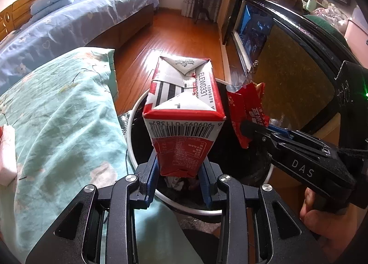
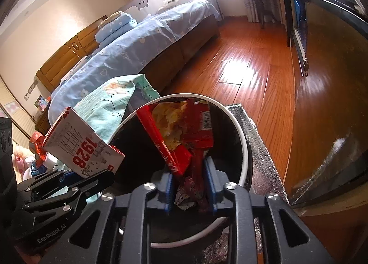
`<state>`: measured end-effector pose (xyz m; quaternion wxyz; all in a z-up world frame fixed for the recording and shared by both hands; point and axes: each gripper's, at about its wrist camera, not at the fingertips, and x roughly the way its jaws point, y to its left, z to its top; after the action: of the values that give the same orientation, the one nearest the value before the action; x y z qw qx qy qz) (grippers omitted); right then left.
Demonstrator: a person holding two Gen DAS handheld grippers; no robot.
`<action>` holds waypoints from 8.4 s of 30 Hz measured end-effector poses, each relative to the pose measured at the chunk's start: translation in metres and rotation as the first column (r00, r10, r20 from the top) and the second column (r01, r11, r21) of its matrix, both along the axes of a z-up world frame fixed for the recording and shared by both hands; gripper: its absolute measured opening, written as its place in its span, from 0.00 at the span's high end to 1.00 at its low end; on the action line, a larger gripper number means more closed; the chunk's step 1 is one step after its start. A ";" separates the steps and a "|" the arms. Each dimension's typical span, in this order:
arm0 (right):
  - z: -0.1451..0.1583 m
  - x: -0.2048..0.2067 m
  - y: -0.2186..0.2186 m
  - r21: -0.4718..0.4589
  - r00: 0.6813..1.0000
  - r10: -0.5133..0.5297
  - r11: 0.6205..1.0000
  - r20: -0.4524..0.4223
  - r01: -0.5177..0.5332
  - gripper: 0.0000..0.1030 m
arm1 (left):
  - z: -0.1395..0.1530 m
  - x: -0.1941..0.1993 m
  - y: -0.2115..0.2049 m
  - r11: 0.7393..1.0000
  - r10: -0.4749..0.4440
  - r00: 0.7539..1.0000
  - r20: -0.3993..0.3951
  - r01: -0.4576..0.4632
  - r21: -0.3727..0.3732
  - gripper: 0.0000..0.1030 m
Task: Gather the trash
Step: 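Carry the carton and chip bag over the bin and open both tools, then move both open tools back over the table, then grasp the orange foam net with the left tool while the right tool grasps the yellow snack bag, then carry the foam net and yellow snack bag over the bin with both tools, then open both tools to drop the foam net and snack bag into the bin, then move both open tools back over the bed of trash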
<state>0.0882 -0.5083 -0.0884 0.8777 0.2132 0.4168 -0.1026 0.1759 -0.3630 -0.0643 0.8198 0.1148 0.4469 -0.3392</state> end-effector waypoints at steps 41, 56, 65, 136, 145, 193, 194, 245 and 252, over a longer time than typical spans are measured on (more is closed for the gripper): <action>0.026 0.003 0.162 0.021 0.962 0.256 0.966 0.098 -0.259 0.25 | 0.002 -0.058 0.261 0.887 0.446 0.895 0.014 -0.440 -0.137 0.47; 0.019 0.019 0.261 0.015 0.893 0.443 0.895 0.076 -0.445 0.25 | -0.001 -0.069 0.354 0.791 0.605 0.796 0.025 -0.597 -0.134 0.47; 0.017 0.028 0.305 0.009 0.847 0.526 0.849 0.075 -0.528 0.25 | 0.000 -0.065 0.404 0.735 0.669 0.743 0.015 -0.659 -0.160 0.47; 0.014 0.022 0.267 0.020 0.883 0.461 0.885 0.089 -0.465 1.00 | 0.013 -0.042 0.325 0.903 0.393 0.918 0.060 -0.372 -0.213 0.90; 0.020 0.005 0.227 0.012 0.912 0.397 0.916 0.101 -0.401 1.00 | 0.022 -0.050 0.277 0.936 0.300 0.951 0.074 -0.278 -0.217 0.90; 0.018 -0.046 0.055 0.007 0.994 0.034 0.999 0.106 -0.035 1.00 | 0.029 -0.052 0.090 0.986 -0.020 0.997 0.074 0.032 -0.164 0.90; 0.018 -0.045 0.052 0.008 0.994 0.026 1.000 0.102 -0.027 1.00 | 0.029 -0.051 0.086 0.986 -0.023 0.997 0.075 0.035 -0.162 0.90; 0.026 -0.027 0.068 0.018 0.993 0.045 0.999 0.105 -0.047 0.30 | 0.009 -0.042 0.127 0.980 0.143 0.990 0.006 -0.141 -0.137 0.58; 0.027 -0.017 0.107 0.030 0.985 0.122 0.992 0.121 -0.126 0.23 | 0.005 -0.050 0.177 0.960 0.249 0.968 0.022 -0.244 -0.134 0.55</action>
<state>0.0710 -0.4014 -0.0610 0.9015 0.2089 0.3780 -0.0272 0.1256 -0.1864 -0.0589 0.8699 0.0109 0.4187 -0.2606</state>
